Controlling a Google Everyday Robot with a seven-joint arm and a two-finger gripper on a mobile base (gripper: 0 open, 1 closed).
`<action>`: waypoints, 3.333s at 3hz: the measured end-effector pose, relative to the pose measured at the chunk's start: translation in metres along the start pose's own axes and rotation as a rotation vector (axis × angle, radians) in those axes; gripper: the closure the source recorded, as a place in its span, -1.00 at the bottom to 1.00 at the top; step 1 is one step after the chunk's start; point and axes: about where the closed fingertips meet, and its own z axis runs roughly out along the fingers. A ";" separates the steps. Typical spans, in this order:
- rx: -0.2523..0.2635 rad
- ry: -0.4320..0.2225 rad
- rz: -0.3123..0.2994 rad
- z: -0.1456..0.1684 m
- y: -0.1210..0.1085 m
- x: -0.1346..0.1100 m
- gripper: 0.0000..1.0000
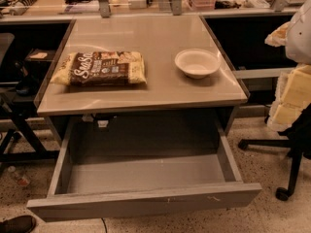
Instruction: Close top drawer
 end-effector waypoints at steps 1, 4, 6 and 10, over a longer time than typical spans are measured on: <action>0.000 0.000 0.000 0.000 0.000 0.000 -1.00; 0.000 0.000 0.000 0.000 0.000 0.000 0.23; 0.003 0.001 0.000 -0.002 0.000 0.001 1.00; -0.151 0.096 0.155 0.001 0.124 0.034 1.00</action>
Offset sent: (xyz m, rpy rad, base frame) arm 0.0000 0.0000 0.0000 0.0000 0.0000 0.0000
